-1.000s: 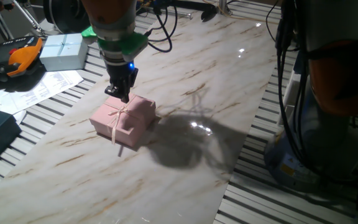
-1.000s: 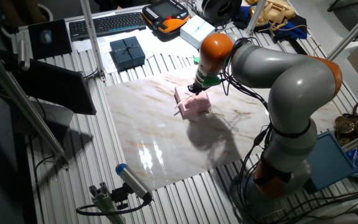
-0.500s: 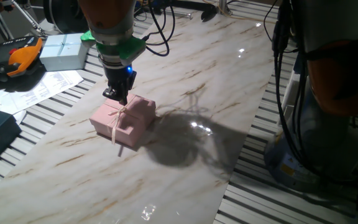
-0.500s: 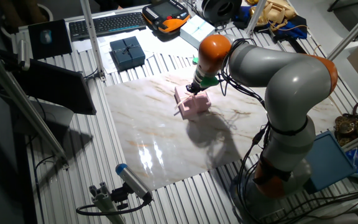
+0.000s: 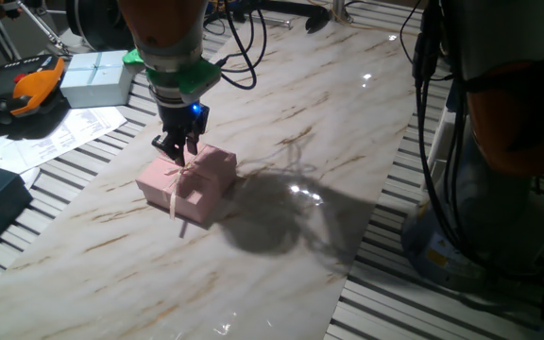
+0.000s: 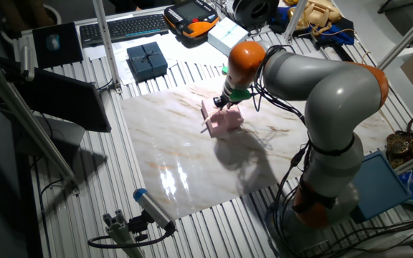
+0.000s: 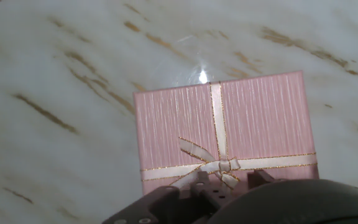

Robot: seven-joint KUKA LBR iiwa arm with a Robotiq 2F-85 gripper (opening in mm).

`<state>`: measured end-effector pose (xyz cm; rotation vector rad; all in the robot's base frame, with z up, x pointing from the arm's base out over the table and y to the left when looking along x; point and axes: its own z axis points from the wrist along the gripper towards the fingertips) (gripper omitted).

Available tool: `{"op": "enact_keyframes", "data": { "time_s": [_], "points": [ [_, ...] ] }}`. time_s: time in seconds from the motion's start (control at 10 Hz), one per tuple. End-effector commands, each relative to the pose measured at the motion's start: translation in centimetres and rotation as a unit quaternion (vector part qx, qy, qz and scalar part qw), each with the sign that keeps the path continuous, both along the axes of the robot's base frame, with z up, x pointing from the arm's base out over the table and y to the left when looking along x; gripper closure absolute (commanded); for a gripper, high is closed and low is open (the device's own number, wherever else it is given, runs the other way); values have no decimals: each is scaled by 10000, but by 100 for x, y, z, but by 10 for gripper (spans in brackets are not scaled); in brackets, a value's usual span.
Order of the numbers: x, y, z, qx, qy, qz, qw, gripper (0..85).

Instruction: Open a box

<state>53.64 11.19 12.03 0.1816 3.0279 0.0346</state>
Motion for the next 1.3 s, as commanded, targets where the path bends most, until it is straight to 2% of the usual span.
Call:
{"op": "enact_keyframes", "data": {
  "time_s": [0.0,0.3,0.6,0.7,1.1,1.2],
  "points": [
    [9,9,-16,-33,-8,-16,10000,340],
    [52,1,-109,-81,-38,-62,9999,340],
    [57,2,-126,-63,-7,-85,9999,340],
    [58,1,-130,-63,0,-92,9999,510],
    [56,-1,-139,-83,23,-123,9999,510],
    [58,-1,-143,-80,8,-146,9999,340]
  ]
}}
